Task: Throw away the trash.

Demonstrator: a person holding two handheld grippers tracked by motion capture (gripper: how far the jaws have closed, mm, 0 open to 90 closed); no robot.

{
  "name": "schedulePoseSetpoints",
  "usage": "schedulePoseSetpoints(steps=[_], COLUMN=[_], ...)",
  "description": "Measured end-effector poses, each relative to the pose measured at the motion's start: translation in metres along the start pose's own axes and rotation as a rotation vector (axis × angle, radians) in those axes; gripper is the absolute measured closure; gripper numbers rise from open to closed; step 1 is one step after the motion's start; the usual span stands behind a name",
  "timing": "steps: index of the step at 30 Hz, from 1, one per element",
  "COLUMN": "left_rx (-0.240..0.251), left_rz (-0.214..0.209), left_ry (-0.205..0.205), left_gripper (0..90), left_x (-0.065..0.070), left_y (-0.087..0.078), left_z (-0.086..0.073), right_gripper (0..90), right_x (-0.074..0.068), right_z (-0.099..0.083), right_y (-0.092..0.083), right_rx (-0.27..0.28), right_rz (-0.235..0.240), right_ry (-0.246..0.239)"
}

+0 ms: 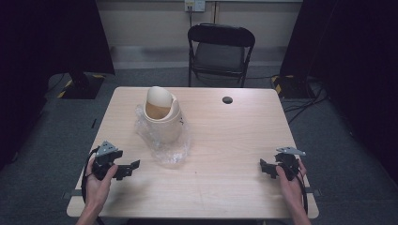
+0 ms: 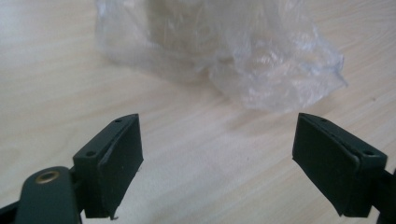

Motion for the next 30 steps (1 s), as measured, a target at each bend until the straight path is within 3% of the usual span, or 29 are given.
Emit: schedulePoseSetpoints(steps=[4,7,12,18,21,30], left_rx=[-0.029,-0.029,-0.095,-0.088,-0.085,-0.083], left_rz=[0.004,-0.021,-0.01,0.022,0.066,0.086], left_ry=[-0.014,-0.018,-0.009,0.031,0.086,0.066], left_gripper=[15.7,15.9,15.9,15.5,13.7,6.5], left_x=[-0.001,0.001,0.0,0.001,0.001,0.002], left_y=[0.006,0.009,0.025,0.03,0.034,0.041], left_z=[-0.015,-0.022,-0.04,-0.041,-0.042,-0.039], right_gripper=[8.4,8.4,8.4,8.4,8.4,8.4], right_x=[0.0,0.0,0.0,0.0,0.0,0.0], right_z=[0.0,0.0,0.0,0.0,0.0,0.0], right_y=[0.0,0.0,0.0,0.0,0.0,0.0], right_rx=[0.0,0.0,0.0,0.0,0.0,0.0], right_rz=[0.001,0.0,0.0,0.0,0.0,0.0], right_ry=[-0.001,0.0,0.0,0.0,0.0,0.0])
Point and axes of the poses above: each handheld gripper's, and its own axes: y roughly forward along the jaws, z roughly out of its top, x roughly to its right, the point moved 6 cm from there along y, roughly forward along the jaws, and after that the axes turned 3 degrees about y, right-handed, at the moved point
